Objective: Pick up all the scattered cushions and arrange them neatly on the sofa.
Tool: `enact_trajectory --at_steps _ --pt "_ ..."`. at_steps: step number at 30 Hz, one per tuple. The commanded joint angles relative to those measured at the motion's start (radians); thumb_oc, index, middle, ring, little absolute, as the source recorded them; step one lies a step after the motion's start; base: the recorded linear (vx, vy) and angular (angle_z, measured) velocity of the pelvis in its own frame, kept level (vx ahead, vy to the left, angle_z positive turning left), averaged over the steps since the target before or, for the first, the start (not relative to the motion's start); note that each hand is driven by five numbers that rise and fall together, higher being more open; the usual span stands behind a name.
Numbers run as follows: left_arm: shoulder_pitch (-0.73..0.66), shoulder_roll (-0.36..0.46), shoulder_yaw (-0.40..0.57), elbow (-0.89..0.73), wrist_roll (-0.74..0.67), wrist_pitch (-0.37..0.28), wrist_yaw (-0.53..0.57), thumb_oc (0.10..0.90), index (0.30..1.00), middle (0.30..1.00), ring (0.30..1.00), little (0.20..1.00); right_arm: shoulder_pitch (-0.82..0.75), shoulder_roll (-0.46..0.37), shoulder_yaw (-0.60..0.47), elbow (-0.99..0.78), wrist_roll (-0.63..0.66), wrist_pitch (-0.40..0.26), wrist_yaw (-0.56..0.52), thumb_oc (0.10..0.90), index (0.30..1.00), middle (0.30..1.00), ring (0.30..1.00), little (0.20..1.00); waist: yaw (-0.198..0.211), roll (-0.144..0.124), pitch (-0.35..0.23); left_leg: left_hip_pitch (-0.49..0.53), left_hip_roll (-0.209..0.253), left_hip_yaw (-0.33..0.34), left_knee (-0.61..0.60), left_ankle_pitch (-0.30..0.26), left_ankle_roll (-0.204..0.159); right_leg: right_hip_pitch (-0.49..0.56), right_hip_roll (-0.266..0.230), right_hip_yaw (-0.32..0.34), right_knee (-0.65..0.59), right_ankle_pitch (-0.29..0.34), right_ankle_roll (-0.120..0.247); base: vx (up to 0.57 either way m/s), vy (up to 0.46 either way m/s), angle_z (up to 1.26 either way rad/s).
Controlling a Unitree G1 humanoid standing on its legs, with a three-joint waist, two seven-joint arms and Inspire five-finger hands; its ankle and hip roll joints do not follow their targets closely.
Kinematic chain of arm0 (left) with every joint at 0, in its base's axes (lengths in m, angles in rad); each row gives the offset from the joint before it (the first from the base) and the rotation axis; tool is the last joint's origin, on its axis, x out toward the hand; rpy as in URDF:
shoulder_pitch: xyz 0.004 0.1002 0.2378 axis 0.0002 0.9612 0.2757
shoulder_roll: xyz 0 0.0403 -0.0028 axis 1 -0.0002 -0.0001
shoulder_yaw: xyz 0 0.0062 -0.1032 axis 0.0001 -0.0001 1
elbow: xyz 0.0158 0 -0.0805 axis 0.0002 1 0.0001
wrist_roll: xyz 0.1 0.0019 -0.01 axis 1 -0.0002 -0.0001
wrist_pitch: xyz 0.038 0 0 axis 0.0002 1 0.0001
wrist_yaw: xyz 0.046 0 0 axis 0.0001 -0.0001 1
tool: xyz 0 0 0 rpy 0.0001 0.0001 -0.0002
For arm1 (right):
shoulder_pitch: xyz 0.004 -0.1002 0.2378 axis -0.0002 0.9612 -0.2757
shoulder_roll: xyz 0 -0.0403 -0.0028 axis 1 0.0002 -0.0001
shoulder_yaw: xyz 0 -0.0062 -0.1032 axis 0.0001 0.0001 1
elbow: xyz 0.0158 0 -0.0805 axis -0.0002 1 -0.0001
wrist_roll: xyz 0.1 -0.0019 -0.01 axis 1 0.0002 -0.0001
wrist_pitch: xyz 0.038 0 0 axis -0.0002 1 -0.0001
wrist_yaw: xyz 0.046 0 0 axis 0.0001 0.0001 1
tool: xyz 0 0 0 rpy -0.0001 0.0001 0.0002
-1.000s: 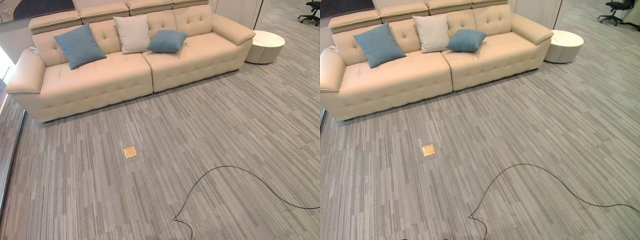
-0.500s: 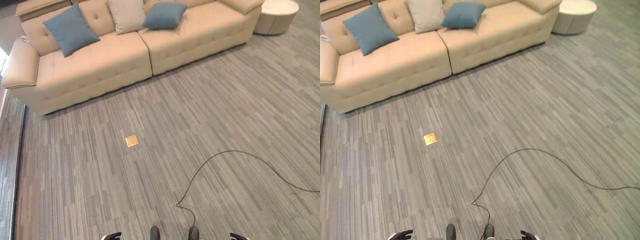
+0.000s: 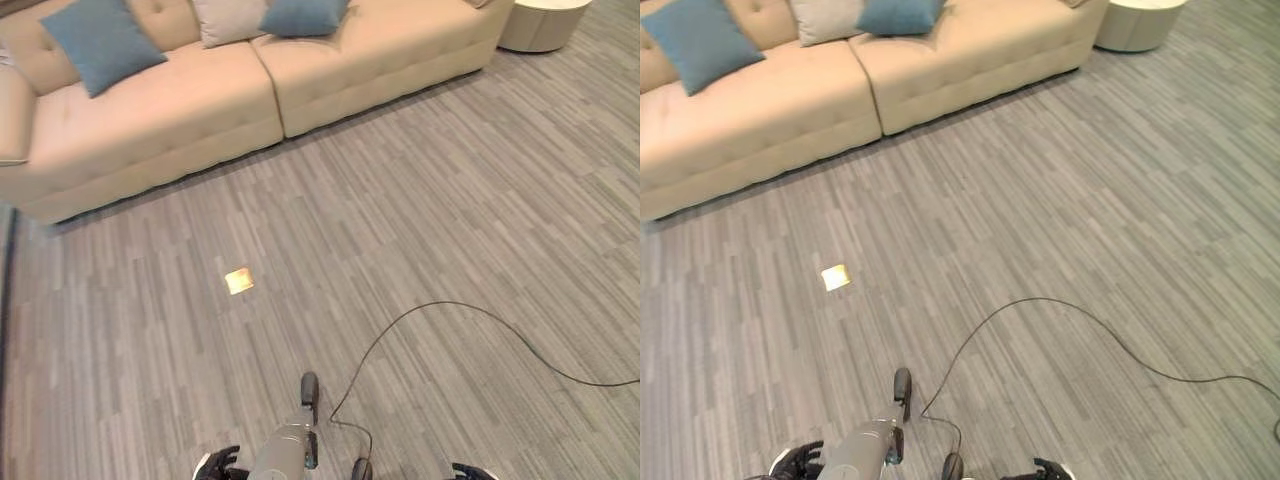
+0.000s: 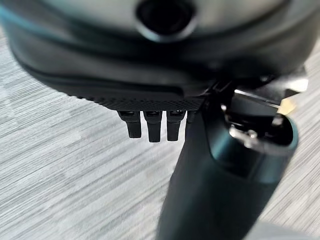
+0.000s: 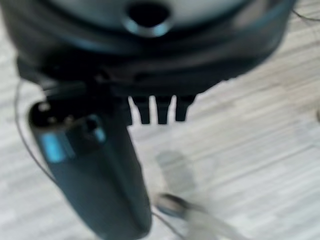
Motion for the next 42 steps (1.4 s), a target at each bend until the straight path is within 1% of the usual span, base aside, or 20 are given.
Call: enact_trajectory --at_steps 1,2,4,7,9,11,12,15,16,17,18,23,26,28,29,30,32,36,38,42 --pt "0.013 0.032 0.046 0.028 0.046 -0.007 0.011 0.8 0.9 0.9 0.9 0.9 0.073 -0.018 -0.002 -0.049 0.006 -0.019 0.011 0.8 0.9 0.9 0.9 0.9 0.042 -0.036 -0.079 -0.013 -0.002 -0.007 0.147 -0.008 0.026 0.019 -0.032 -0.027 0.221 0.033 0.161 0.43 0.161 -0.79" --pt "0.013 0.032 0.046 0.028 0.046 -0.007 0.011 0.8 0.9 0.9 0.9 0.9 0.073 -0.019 -0.002 -0.049 0.006 -0.019 0.011 0.8 0.9 0.9 0.9 0.9 0.043 -0.033 -0.081 -0.015 0.002 -0.007 0.148 -0.007 0.026 0.017 -0.029 -0.025 0.22 0.036 0.16 0.54 0.251 -0.63" --pt "0.013 0.045 0.055 0.025 0.056 -0.011 0.015 0.8 0.9 0.9 0.9 0.9 0.085 -0.002 0.018 -0.066 -0.015 -0.021 0.025 0.8 0.9 0.9 0.9 0.9 0.049 -0.077 -0.094 0.026 -0.042 -0.001 0.187 -0.074 0.063 -0.035 -0.069 -0.015 0.389 0.24 0.267 0.43 0.223 -0.17" --pt "-0.011 0.057 0.046 0.012 0.07 -0.005 0.022 0.8 0.9 0.9 0.9 0.9 0.08 0.003 0.034 -0.086 -0.031 -0.018 0.03 0.8 0.9 0.9 0.9 0.9 0.048 -0.066 -0.094 0.07 -0.043 -0.014 0.193 -0.119 0.087 -0.093 -0.087 -0.046 0.544 0.326 0.311 0.29 0.152 0.19" --pt "-0.039 0.076 0.036 0.0 0.073 -0.003 0.026 0.8 0.9 0.9 0.9 0.9 0.064 -0.001 0.046 -0.105 -0.035 -0.019 0.034 0.8 0.9 0.9 0.9 0.9 0.038 -0.049 -0.09 0.127 -0.052 -0.042 0.199 -0.163 0.109 -0.126 -0.09 -0.073 0.695 0.364 0.305 0.5 0.213 0.38" --pt "-0.063 0.091 0.032 -0.013 0.064 -0.004 0.027 0.8 0.9 0.9 0.9 0.9 0.055 -0.002 0.051 -0.136 -0.039 -0.025 0.033 0.8 0.9 0.9 0.9 0.9 0.006 -0.018 -0.075 0.217 -0.053 -0.074 0.177 -0.196 0.122 -0.227 -0.11 -0.121 0.817 0.326 0.268 0.59 0.225 0.54" --pt "-0.077 0.093 0.02 -0.024 0.058 -0.012 0.027 0.8 0.9 0.9 0.9 0.9 0.05 -0.005 0.056 -0.156 -0.039 -0.036 0.027 0.8 0.9 0.9 0.9 0.9 -0.029 0.01 -0.061 0.306 -0.056 -0.112 0.137 -0.219 0.118 -0.325 -0.152 -0.174 0.825 0.253 0.233 0.48 0.142 0.48" --pt "-0.09 0.083 0.0 -0.039 0.062 -0.017 0.027 0.8 0.9 0.9 0.9 0.9 0.043 -0.008 0.065 -0.167 -0.046 -0.04 0.024 0.8 0.9 0.9 0.9 0.9 -0.068 0.026 -0.051 0.37 -0.058 -0.156 0.119 -0.241 0.107 -0.385 -0.172 -0.196 0.701 0.186 0.195 0.52 -0.008 0.33" --pt "-0.105 0.069 -0.02 -0.048 0.068 -0.024 0.029 0.8 0.9 0.9 0.9 0.9 0.043 -0.013 0.071 -0.174 -0.057 -0.04 0.014 0.8 0.9 0.9 0.9 0.9 -0.108 0.03 -0.039 0.44 -0.068 -0.223 0.097 -0.272 0.089 -0.462 -0.166 -0.13 0.516 0.183 0.183 0.54 -0.115 0.54" --pt "-0.105 0.069 -0.02 -0.048 0.068 -0.024 0.029 0.8 0.9 0.9 0.9 0.9 0.043 -0.013 0.071 -0.174 -0.057 -0.04 0.014 0.8 0.9 0.9 0.9 0.9 -0.11 0.031 -0.039 0.439 -0.067 -0.224 0.096 -0.271 0.089 -0.46 -0.165 -0.132 0.511 0.187 0.183 0.69 -0.242 0.78" --pt "-0.122 0.059 -0.019 -0.043 0.069 -0.023 0.027 0.8 0.9 0.9 0.9 0.9 0.042 -0.018 0.066 -0.161 -0.056 -0.031 0.012 0.8 0.9 0.9 0.9 0.9 -0.135 0.022 -0.036 0.48 -0.061 -0.255 0.068 -0.301 0.066 -0.494 -0.195 -0.08 0.313 0.222 0.201 0.32 -0.134 0.84" --pt "-0.113 0.045 -0.004 0.002 0.056 -0.023 0.028 0.8 0.9 0.9 0.9 0.9 0.064 -0.011 0.045 -0.122 -0.065 -0.01 0.019 0.8 0.9 0.9 0.9 0.9 -0.162 0.022 -0.046 0.55 -0.031 -0.307 0.078 -0.351 0.035 -0.513 -0.221 -0.036 0.206 0.287 0.235 0.47 -0.192 0.85" --pt "-0.077 0.034 0.017 0.018 0.044 -0.017 0.026 0.8 0.9 0.9 0.9 0.9 0.07 -0.003 0.051 -0.087 -0.079 -0.007 0.024 0.8 0.9 0.9 0.9 0.9 -0.149 0.021 -0.074 0.56 0.002 -0.343 0.2 -0.347 0.008 -0.505 -0.186 -0.055 0.292 0.266 0.209 0.46 -0.218 0.75" --pt "-0.076 0.029 0.038 0.011 -0.003 -0.013 0.013 0.8 0.9 0.9 0.9 0.9 0.059 -0.002 0.046 -0.077 -0.067 -0.011 0.017 0.8 0.9 0.9 0.9 0.9 -0.118 0.012 -0.06 0.418 0.021 -0.325 0.493 -0.207 -0.037 -0.449 -0.17 -0.084 0.31 0.215 0.165 0.22 -0.249 0.8" --pt "-0.084 0.026 0.046 -0.007 -0.039 -0.014 0.019 0.8 0.9 0.9 0.9 0.9 0.045 -0.004 0.046 -0.081 -0.032 -0.014 0.003 0.8 0.9 0.9 0.9 0.9 -0.087 -0.023 -0.017 0.267 0.046 -0.238 0.773 -0.151 -0.026 -0.379 -0.171 -0.123 0.288 0.184 0.119 0.28 -0.507 0.73" --pt "-0.088 0.033 0.06 -0.012 -0.077 -0.009 0.024 0.8 0.9 0.9 0.9 0.9 0.041 -0.013 0.037 -0.073 0.003 -0.013 -0.008 0.8 0.9 0.9 0.9 0.9 -0.069 -0.044 -0.001 0.195 0.119 -0.133 0.885 -0.154 -0.009 -0.307 -0.149 -0.164 0.256 0.143 0.087 0.35 -0.51 0.67" --pt "-0.083 0.034 0.083 0.005 -0.126 -0.014 0.023 0.8 0.9 0.9 0.9 0.9 0.04 -0.024 0.011 -0.056 0.032 -0.015 -0.009 0.8 0.9 0.9 0.9 0.9 -0.053 -0.05 -0.013 0.146 0.148 -0.052 0.806 -0.168 -0.003 -0.241 -0.134 -0.21 0.222 0.104 0.077 0.43 -0.244 0.61" --pt "-0.061 0.031 0.086 0.029 -0.122 -0.012 0.022 0.8 0.9 0.9 0.9 0.9 0.042 -0.026 0.01 -0.043 0.022 -0.023 -0.028 0.8 0.9 0.9 0.9 0.9 -0.013 -0.051 -0.034 0.047 0.109 -0.004 0.472 -0.189 0.006 -0.144 -0.104 -0.24 0.154 0.054 0.102 0.42 0.005 0.69" --pt "-0.048 0.034 0.076 0.035 -0.104 -0.011 0.025 0.8 0.9 0.9 0.9 0.9 0.046 -0.025 0.026 -0.052 0.008 -0.027 -0.036 0.8 0.9 0.9 0.9 0.9 0.012 -0.036 -0.037 0.033 0.108 -0.022 0.216 -0.07 -0.019 -0.087 -0.071 -0.226 0.13 0.03 0.112 0.52 0.131 0.27" --pt "-0.032 0.048 0.082 0.069 -0.069 -0.002 0.026 0.8 0.9 0.9 0.9 0.9 0.036 -0.012 0.054 -0.053 -0.031 -0.024 -0.045 0.8 0.9 0.9 0.9 0.9 0.064 -0.055 -0.042 0.009 0.082 -0.084 0.027 -0.025 -0.031 0.005 -0.048 -0.157 0.136 -0.029 0.129 0.46 0.114 -0.28"
